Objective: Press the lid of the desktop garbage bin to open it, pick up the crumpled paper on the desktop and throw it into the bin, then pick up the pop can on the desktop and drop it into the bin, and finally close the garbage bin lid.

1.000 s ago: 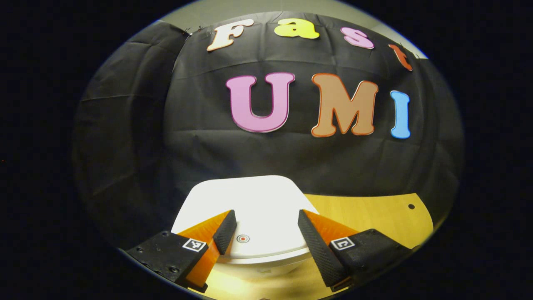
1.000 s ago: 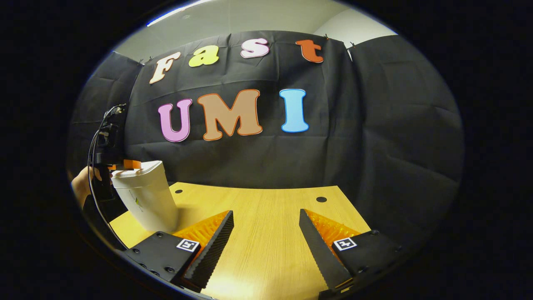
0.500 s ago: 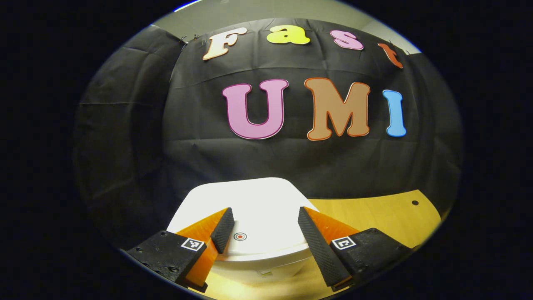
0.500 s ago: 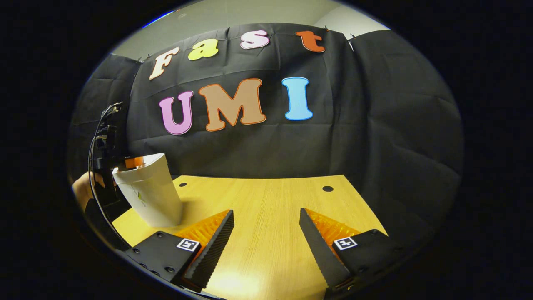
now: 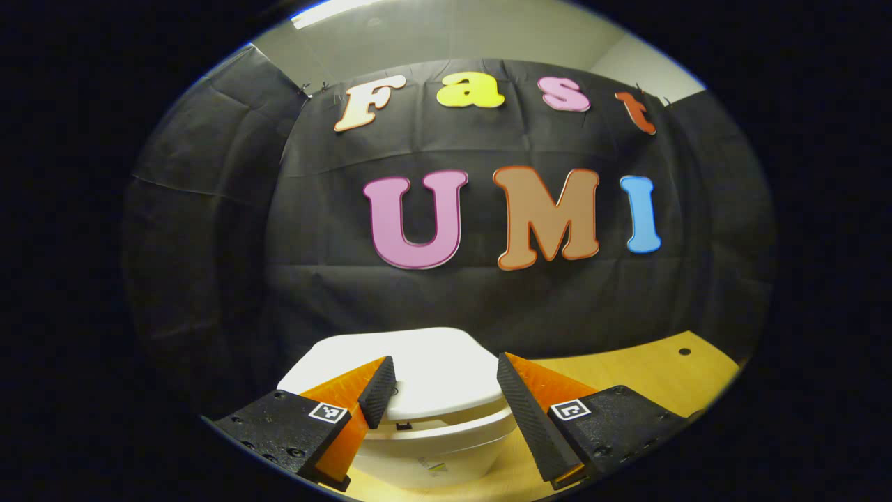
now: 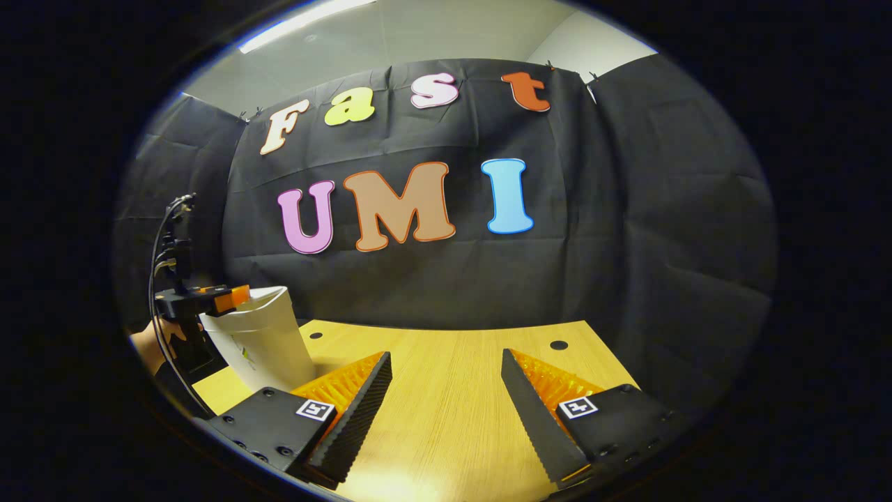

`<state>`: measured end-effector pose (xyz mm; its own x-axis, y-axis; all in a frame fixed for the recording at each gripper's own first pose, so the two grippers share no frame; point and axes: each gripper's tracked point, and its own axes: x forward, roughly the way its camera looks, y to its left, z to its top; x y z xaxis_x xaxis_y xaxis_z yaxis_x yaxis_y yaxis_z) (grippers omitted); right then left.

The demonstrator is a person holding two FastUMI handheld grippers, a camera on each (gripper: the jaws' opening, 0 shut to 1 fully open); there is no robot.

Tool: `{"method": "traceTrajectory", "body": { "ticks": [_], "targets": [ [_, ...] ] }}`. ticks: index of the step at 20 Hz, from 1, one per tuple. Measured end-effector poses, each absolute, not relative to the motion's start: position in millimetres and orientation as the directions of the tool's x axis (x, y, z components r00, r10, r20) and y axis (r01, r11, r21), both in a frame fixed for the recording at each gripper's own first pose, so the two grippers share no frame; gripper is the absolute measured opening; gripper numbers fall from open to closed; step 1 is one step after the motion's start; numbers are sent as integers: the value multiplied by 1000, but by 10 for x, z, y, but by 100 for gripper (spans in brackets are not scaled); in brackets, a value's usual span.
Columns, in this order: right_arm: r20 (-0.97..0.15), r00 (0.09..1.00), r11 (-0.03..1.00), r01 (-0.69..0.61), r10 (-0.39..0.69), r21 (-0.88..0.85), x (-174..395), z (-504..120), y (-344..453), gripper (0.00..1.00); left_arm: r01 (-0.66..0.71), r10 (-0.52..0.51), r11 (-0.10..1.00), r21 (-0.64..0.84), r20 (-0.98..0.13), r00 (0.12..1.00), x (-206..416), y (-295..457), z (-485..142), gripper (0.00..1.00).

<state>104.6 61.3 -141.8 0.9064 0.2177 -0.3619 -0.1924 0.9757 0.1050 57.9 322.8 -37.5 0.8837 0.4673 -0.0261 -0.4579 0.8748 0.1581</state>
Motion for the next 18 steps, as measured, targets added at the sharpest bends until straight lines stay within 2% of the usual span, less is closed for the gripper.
{"method": "traceTrajectory", "body": {
  "ticks": [3,11,15,18],
  "targets": [
    [-357,907,974,-198,225,111,1065,-1383,619,100,-442,452,874,200,0,892,600,3185,-267,96],
    [-373,898,972,-213,234,98,1009,-1452,652,100,-437,452,883,171,-63,890,548,3244,-392,92],
    [-388,895,975,-196,221,102,964,-1508,591,100,-424,444,892,158,-128,887,558,3255,-577,93],
    [-403,892,979,-180,205,99,927,-1559,522,100,-457,477,876,154,-144,867,540,3375,-641,93]
  ]
}}
